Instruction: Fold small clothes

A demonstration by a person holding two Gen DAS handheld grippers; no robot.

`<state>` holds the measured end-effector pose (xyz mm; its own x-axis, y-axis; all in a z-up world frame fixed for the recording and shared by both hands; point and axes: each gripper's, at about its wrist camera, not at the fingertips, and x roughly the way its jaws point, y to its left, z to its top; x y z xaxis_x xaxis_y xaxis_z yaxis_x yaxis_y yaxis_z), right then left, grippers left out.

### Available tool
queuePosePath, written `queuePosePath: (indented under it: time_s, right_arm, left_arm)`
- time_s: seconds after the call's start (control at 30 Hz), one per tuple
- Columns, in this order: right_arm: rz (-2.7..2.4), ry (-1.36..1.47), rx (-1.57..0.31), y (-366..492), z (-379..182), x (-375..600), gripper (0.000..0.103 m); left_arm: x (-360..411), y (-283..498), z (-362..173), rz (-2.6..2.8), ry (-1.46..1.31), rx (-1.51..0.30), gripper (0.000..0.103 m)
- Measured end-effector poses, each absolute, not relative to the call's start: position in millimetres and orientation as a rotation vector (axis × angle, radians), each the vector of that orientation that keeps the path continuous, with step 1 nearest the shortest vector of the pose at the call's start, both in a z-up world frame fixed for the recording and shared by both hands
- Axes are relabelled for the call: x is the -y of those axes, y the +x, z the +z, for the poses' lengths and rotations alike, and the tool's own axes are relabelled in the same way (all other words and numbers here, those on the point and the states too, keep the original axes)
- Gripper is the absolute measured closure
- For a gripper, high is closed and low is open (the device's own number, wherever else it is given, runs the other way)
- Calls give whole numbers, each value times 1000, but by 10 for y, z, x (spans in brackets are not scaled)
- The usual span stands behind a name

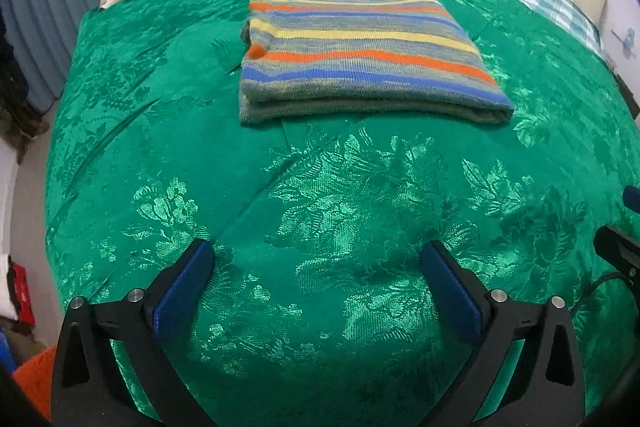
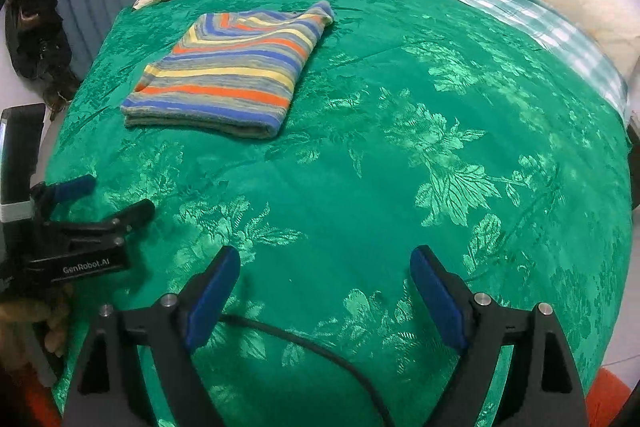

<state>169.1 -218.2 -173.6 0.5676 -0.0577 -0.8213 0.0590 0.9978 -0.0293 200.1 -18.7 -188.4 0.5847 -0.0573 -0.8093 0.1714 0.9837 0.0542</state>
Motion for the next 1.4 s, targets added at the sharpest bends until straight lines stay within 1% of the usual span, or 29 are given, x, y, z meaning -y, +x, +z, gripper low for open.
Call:
queuePosePath:
  time_s: [0.47, 0.53, 0.57, 0.67, 0.77, 0.8, 0.87, 0.97, 1.1, 1.13, 1.17, 1.2, 1.23, 1.27, 1.3, 1.33, 1.37, 1.4]
  right_arm:
    - [-86, -16, -970, 1655, -1806, 2174, 17]
    - [-71, 7, -969, 1658, -1808, 2212, 17]
    - [-61, 24, -960, 1661, -1781, 2243, 17]
    - [-4, 103, -899, 1744, -1582, 2422, 17]
    - [66, 184, -823, 2060, -1331, 2661, 17]
    - [94, 214, -819, 2221, -1283, 2726, 17]
    - [171, 317, -813, 2610, -1242, 2861, 17]
    - [246, 395, -851, 3243, -1374, 2928, 17]
    - [301, 442, -937, 3813, -1701, 2841, 19]
    - [312, 449, -951, 3885, -1776, 2797, 22]
    - [326, 455, -965, 3953, -1855, 2742, 27]
    - [337, 458, -977, 4013, -1923, 2689, 30]
    - [347, 454, -983, 4068, -1980, 2622, 37]
    - [363, 443, -979, 4102, -2006, 2556, 59]
    - [371, 401, -985, 4130, -2011, 2456, 67]
    - [346, 331, -995, 4149, -1998, 2346, 71]
    - [327, 294, -992, 4158, -1970, 2296, 74]
    - [315, 268, -984, 4154, -1937, 2266, 75]
  left_arm:
    - [185, 1982, -1839, -128, 136, -941, 0]
    - [162, 1971, -1736, -123, 135, -946, 3]
    - [89, 1966, -1590, -127, 107, -920, 6]
    - [-212, 2161, -1193, -159, -42, -839, 6]
    - [-444, 2632, -982, -202, -173, -847, 5]
    - [-486, 2931, -969, -232, -207, -891, 5]
    - [-458, 3349, -1026, -245, -187, -940, 5]
    - [-378, 3777, -1206, -183, -90, -976, 5]
    - [-303, 4072, -1443, -223, -104, -1045, 5]
    - [-274, 4080, -1492, -223, -94, -1052, 6]
    - [-216, 4101, -1559, -220, -65, -1049, 6]
    - [-185, 4098, -1580, -220, -48, -1035, 9]
    - [-155, 4083, -1586, -227, -40, -1024, 26]
    - [-105, 4076, -1586, -270, -51, -1016, 42]
    - [-72, 4075, -1586, -316, -69, -1027, 77]
    - [-26, 4054, -1561, -313, -61, -1030, 83]
    - [34, 4034, -1496, -290, -22, -1007, 84]
    - [69, 4017, -1445, -289, -4, -996, 85]
